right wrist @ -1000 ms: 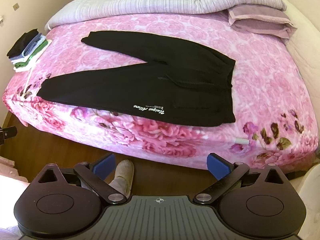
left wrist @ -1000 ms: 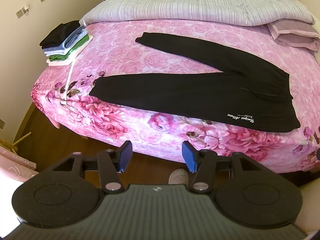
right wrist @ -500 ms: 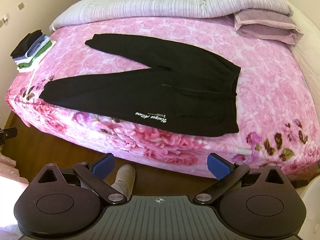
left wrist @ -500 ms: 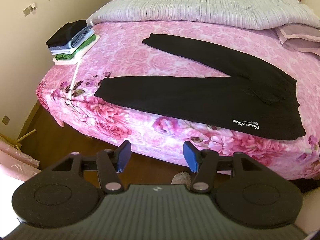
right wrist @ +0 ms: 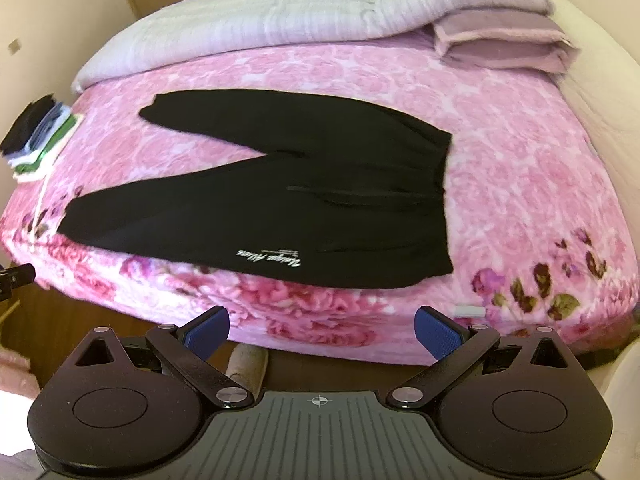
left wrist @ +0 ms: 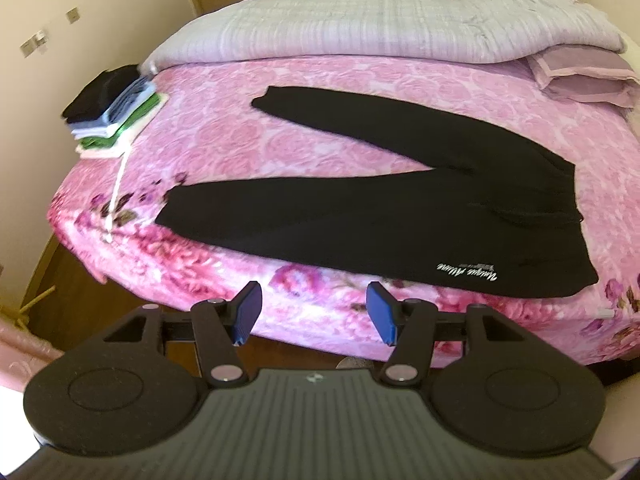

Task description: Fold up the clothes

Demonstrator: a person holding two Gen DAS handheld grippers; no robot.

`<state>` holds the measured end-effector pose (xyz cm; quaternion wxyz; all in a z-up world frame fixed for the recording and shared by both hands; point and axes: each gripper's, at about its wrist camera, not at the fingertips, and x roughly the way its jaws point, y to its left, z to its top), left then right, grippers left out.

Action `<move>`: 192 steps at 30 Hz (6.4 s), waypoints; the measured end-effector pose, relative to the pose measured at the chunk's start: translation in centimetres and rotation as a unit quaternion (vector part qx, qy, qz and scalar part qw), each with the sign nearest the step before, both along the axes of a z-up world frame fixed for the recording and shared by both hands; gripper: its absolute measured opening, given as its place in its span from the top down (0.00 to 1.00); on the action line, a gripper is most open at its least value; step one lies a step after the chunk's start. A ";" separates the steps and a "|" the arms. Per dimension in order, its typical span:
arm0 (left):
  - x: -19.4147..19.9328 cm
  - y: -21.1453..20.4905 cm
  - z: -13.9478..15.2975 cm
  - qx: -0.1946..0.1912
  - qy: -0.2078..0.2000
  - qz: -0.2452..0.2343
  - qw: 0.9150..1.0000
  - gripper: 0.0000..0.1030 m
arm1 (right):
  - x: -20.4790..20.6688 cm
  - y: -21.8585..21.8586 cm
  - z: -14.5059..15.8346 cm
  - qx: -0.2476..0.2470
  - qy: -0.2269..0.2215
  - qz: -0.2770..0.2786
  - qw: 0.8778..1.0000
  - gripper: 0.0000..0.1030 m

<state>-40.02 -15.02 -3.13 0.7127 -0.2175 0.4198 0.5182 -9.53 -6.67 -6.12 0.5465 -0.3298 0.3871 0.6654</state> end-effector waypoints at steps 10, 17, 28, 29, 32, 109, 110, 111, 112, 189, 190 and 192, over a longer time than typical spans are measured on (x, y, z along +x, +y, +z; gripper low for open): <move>3.4 8.3 -2.0 -0.010 -0.035 -0.062 0.997 0.48 | 1.0 6.0 -1.2 -0.022 -0.001 -0.072 0.997 0.02; 8.4 18.1 -4.2 -0.037 -0.051 -0.143 0.988 0.48 | 0.9 13.3 -2.8 -0.075 0.032 -0.162 0.984 0.19; 17.0 32.7 -8.9 -0.051 -0.057 -0.297 0.952 0.51 | -1.0 25.4 -6.6 -0.044 0.017 -0.159 0.986 0.57; 17.8 33.8 -9.6 -0.054 -0.057 -0.308 0.948 0.51 | -1.1 26.5 -7.1 -0.040 0.016 -0.155 0.987 0.57; 20.3 36.3 -11.8 -0.063 -0.059 -0.339 0.937 0.52 | -1.5 29.9 -8.6 -0.028 0.012 -0.141 0.989 0.57; 2.9 27.2 -24.7 -0.157 -0.002 -0.200 0.967 0.91 | 2.7 13.0 -20.5 -0.110 -0.110 0.062 0.986 0.89; 2.6 27.0 -24.1 -0.159 -0.022 -0.183 0.970 0.88 | 3.6 12.7 -20.3 -0.107 -0.083 0.025 0.990 0.88; 2.4 27.0 -23.6 -0.160 -0.037 -0.164 0.973 0.76 | 4.7 12.4 -20.1 -0.104 -0.047 -0.021 0.993 0.85; 2.2 27.2 -23.2 -0.162 -0.050 -0.144 0.975 0.65 | 6.1 12.2 -20.2 -0.102 0.001 -0.080 0.992 0.81; -10.8 25.3 -25.1 -0.104 -0.070 0.060 0.990 0.83 | 12.2 12.5 -19.0 -0.004 0.045 -0.349 0.936 0.64; -11.3 25.5 -25.1 -0.107 -0.066 0.065 0.990 0.83 | 11.1 13.2 -19.0 -0.004 0.052 -0.337 0.940 0.64; -12.6 26.4 -24.8 -0.102 -0.062 0.076 0.990 0.83 | 8.7 14.8 -19.1 -0.006 0.066 -0.314 0.947 0.64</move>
